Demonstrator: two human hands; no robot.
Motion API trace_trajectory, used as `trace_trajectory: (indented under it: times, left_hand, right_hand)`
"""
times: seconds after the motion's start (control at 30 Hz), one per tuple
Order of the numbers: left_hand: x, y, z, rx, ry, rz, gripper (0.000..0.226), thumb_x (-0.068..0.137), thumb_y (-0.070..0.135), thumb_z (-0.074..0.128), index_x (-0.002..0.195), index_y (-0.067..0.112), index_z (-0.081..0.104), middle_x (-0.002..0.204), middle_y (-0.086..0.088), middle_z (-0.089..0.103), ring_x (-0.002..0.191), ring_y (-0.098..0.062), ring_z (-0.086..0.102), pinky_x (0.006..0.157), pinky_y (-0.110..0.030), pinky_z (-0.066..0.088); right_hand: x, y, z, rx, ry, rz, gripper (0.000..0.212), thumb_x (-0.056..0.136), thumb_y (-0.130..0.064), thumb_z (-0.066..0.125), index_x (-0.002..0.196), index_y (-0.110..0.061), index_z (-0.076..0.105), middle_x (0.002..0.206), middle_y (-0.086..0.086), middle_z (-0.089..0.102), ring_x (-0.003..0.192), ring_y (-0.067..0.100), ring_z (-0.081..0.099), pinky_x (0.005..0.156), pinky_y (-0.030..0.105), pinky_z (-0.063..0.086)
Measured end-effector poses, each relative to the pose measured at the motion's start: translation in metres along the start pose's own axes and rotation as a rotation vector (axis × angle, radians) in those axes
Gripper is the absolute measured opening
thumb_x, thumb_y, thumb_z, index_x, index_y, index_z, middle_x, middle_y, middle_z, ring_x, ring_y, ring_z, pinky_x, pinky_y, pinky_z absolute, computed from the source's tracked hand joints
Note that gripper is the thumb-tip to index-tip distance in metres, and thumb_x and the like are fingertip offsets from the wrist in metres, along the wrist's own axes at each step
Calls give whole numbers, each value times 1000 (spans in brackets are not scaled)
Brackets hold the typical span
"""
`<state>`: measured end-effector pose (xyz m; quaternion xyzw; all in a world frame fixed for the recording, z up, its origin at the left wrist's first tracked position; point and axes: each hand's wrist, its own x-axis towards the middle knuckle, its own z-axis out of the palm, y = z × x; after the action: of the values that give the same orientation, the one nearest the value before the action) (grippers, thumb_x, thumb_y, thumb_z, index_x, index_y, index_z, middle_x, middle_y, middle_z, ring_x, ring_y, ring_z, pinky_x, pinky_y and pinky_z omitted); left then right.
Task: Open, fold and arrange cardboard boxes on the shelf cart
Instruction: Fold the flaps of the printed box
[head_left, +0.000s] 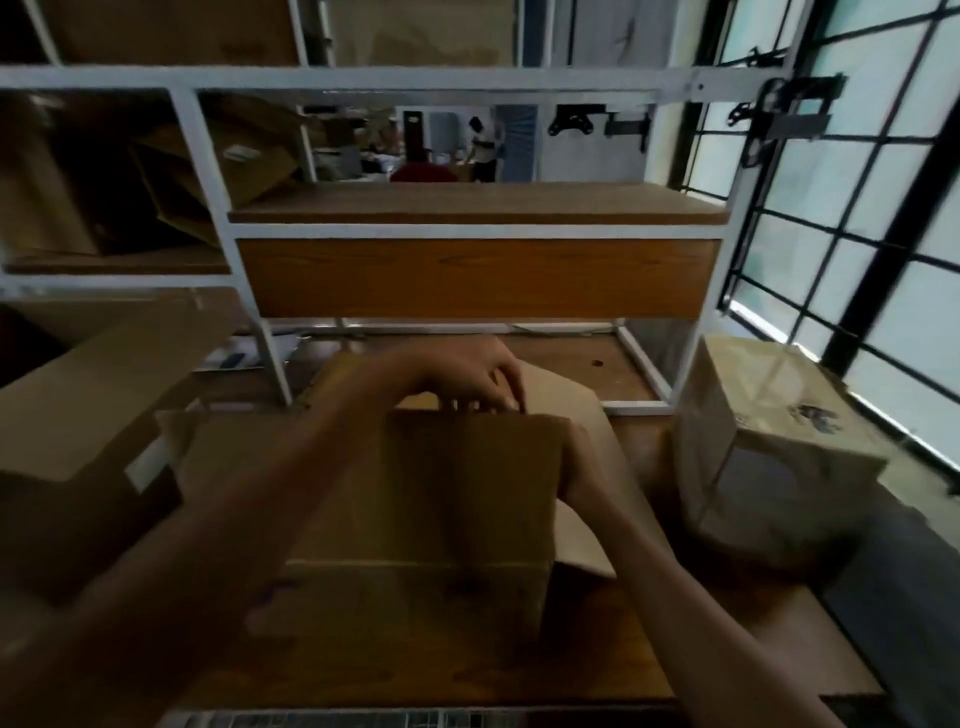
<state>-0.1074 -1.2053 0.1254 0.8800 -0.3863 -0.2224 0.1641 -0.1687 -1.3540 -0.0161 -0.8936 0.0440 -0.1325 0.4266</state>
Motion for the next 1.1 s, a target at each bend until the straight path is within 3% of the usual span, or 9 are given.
trace_trajectory:
  times: [0.1, 0.27, 0.4, 0.5, 0.57, 0.77, 0.9, 1.03, 1.1]
  left_hand:
    - [-38, 27, 10, 88, -244, -88, 45, 95, 16, 61, 137, 14, 48, 92, 12, 52, 71, -5, 59, 47, -6, 45]
    - [-49, 3, 80, 183, -429, -289, 65, 83, 25, 77, 138, 21, 43, 90, -3, 63, 71, -18, 67, 58, -32, 59]
    - [-50, -42, 136, 434, -88, -171, 8, 89, 27, 65, 90, 22, 59, 84, 1, 60, 74, -18, 57, 57, -32, 42]
    - [-49, -68, 159, 378, 143, -265, 15, 89, 30, 58, 78, 20, 55, 75, 0, 57, 66, -17, 52, 56, -31, 37]
    - [-45, -78, 166, 241, 203, -309, 20, 89, 33, 58, 76, 20, 50, 74, -1, 55, 64, -17, 49, 57, -30, 35]
    - [-18, -93, 169, -39, 66, -359, 18, 98, 20, 43, 102, 19, 60, 101, -5, 63, 88, -21, 59, 75, -36, 45]
    - [-3, -89, 159, 45, 235, -222, 25, 93, 19, 52, 113, 16, 67, 105, -2, 68, 93, -17, 63, 80, -35, 52]
    - [15, -105, 139, 197, 384, -264, 21, 92, 22, 53, 105, 12, 67, 94, -4, 65, 81, -19, 59, 69, -33, 48]
    - [24, -124, 139, 225, 462, -319, 15, 89, 20, 55, 92, 10, 65, 87, -7, 65, 79, -25, 61, 67, -37, 49]
  right_hand:
    - [7, 0, 14, -101, -143, -157, 11, 93, -16, 63, 88, -9, 70, 78, -3, 67, 71, 12, 63, 72, 36, 56]
    - [-2, 1, 49, -270, -412, -287, 11, 84, -16, 68, 75, -15, 62, 79, -4, 61, 71, 13, 55, 61, 25, 38]
    - [-19, 18, 75, -183, -567, -334, 7, 83, -9, 71, 76, -6, 70, 81, 9, 71, 73, 16, 62, 66, 32, 44]
    - [-24, 25, 82, -162, -621, -263, 10, 89, -16, 64, 83, -17, 73, 81, 2, 68, 71, 10, 58, 69, 29, 45]
    - [-20, 28, 86, -218, -641, -230, 13, 89, -17, 61, 93, -12, 73, 86, 4, 69, 77, 16, 62, 72, 32, 49]
    - [-19, 28, 82, -230, -681, -222, 39, 89, -34, 67, 56, -20, 51, 67, 6, 56, 59, 16, 51, 58, 33, 39]
    - [-23, 38, 75, -42, -930, -96, 24, 82, -34, 76, 100, -19, 71, 99, -1, 71, 85, 12, 67, 80, 32, 58]
    - [-26, 39, 69, -127, -1045, 62, 25, 92, -36, 66, 89, -12, 72, 82, 7, 71, 56, 12, 67, 52, 22, 55]
    - [-14, 43, 69, -163, -902, 50, 28, 94, -37, 62, 98, -11, 70, 93, 9, 70, 64, 15, 69, 59, 27, 56]
